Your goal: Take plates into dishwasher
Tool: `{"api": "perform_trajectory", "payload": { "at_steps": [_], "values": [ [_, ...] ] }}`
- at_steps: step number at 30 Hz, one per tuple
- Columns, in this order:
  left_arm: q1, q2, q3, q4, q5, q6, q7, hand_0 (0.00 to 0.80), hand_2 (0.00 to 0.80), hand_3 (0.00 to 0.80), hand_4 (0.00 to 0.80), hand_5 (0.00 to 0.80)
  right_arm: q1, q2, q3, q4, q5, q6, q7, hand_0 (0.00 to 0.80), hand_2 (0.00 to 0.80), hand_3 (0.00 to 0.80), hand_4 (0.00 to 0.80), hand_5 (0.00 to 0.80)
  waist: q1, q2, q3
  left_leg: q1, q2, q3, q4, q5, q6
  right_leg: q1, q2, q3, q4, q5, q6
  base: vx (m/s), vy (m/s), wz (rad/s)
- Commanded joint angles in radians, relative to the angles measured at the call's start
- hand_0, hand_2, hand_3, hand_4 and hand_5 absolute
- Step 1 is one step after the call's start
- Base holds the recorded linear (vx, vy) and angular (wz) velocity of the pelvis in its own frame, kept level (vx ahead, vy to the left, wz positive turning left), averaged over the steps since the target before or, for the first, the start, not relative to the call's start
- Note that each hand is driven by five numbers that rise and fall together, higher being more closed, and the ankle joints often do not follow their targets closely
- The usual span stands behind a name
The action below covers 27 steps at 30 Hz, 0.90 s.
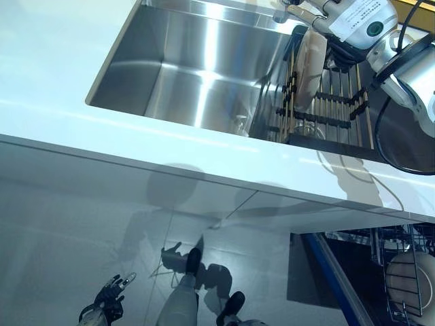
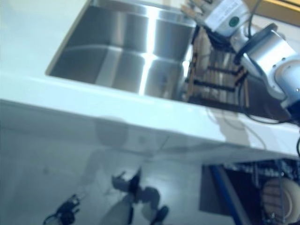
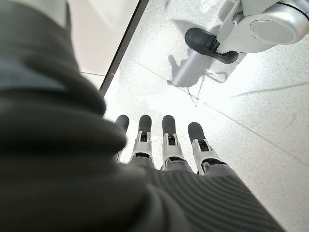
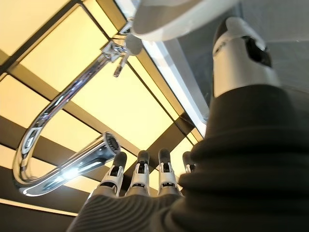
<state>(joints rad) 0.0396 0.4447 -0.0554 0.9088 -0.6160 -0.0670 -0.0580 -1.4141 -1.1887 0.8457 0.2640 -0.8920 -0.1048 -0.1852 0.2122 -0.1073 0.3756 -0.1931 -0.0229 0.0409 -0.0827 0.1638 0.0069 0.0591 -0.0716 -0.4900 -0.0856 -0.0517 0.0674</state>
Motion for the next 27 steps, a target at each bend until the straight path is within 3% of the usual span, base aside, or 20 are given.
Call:
{"api": "perform_trajectory", "payload": {
  "at_steps": [1, 27],
  "values": [
    [0.048, 0.019, 0.015, -0.025, -0.035, -0.018, -0.003, 0.000, 0.000, 0.000, 0.000, 0.000, -0.133, -0.034, 0.084, 0.012, -0.007, 0.023, 0.003, 0.000, 0.000, 0.000, 0.000, 0.000, 0.028, 0.009, -0.017, 0.065, -0.003, 0.022, -0.005, -0.181, 0.005, -0.071, 0.030, -0.006, -0.001, 0.031, 0.008, 0.000, 0.000, 0.00],
    [0.064, 0.023, 0.028, -0.031, -0.064, -0.035, -0.025, 0.000, 0.000, 0.000, 0.000, 0.000, -0.093, -0.045, 0.117, 0.087, -0.136, -0.030, 0.090, 0.000, 0.000, 0.000, 0.000, 0.000, 0.032, 0.012, 0.008, 0.044, 0.000, 0.027, -0.005, -0.173, 0.005, -0.095, 0.025, -0.013, 0.004, 0.035, 0.009, 0.000, 0.000, 0.00]
  ]
}}
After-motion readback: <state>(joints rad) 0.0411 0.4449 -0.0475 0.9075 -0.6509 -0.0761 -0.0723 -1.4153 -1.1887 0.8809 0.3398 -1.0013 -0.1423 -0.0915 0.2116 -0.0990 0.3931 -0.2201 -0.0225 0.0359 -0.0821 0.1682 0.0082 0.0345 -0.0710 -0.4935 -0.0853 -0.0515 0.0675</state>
